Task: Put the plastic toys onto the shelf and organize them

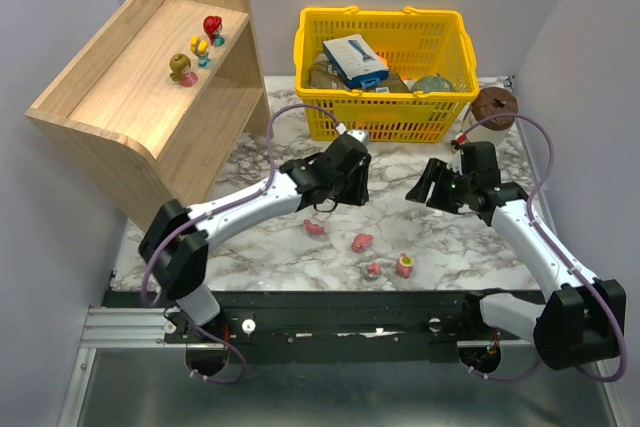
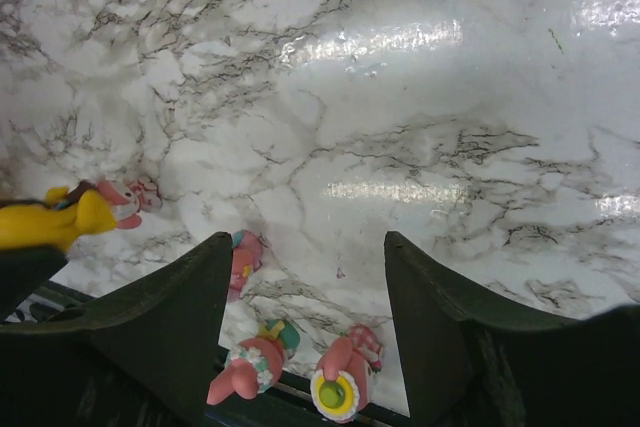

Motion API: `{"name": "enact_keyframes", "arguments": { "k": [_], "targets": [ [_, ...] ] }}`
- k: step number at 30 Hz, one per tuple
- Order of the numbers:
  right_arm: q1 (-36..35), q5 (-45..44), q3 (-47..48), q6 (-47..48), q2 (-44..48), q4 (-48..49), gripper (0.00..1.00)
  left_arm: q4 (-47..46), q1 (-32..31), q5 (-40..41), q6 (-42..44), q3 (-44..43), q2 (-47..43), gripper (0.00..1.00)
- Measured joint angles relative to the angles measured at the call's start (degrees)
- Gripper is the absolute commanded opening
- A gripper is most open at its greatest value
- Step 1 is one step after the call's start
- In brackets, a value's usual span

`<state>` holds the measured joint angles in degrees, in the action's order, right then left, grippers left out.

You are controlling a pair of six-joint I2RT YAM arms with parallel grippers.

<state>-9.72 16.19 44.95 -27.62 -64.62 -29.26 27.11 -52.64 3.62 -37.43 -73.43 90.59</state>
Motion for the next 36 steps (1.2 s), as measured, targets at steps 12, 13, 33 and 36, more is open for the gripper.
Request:
{"name": "enact_keyframes", "arguments": {
  "k": [12, 13, 33, 36],
  "targets": [
    [-1.2, 0.6, 2.7, -1.2, -11.5, 4.3, 0.62, -1.7, 5.0, -12.1, 5.2, -11.0, 20.9, 0.22],
    [-1.6, 0.7, 2.9, -1.3, -12.8, 4.7, 0.62, -1.7, 5.2, -12.8, 5.4, -11.0, 21.2, 0.22],
    [-6.4, -0.2, 10.1, -2.4, -27.9, 7.7, 0.59, -1.7, 7.1, -15.2, 8.7, -11.1, 25.0, 0.42],
    [-6.5, -0.3, 10.2, -2.4, -28.0, 7.8, 0.59, -1.9, 7.6, -15.7, 9.0, -11.1, 25.2, 0.47]
  ]
}}
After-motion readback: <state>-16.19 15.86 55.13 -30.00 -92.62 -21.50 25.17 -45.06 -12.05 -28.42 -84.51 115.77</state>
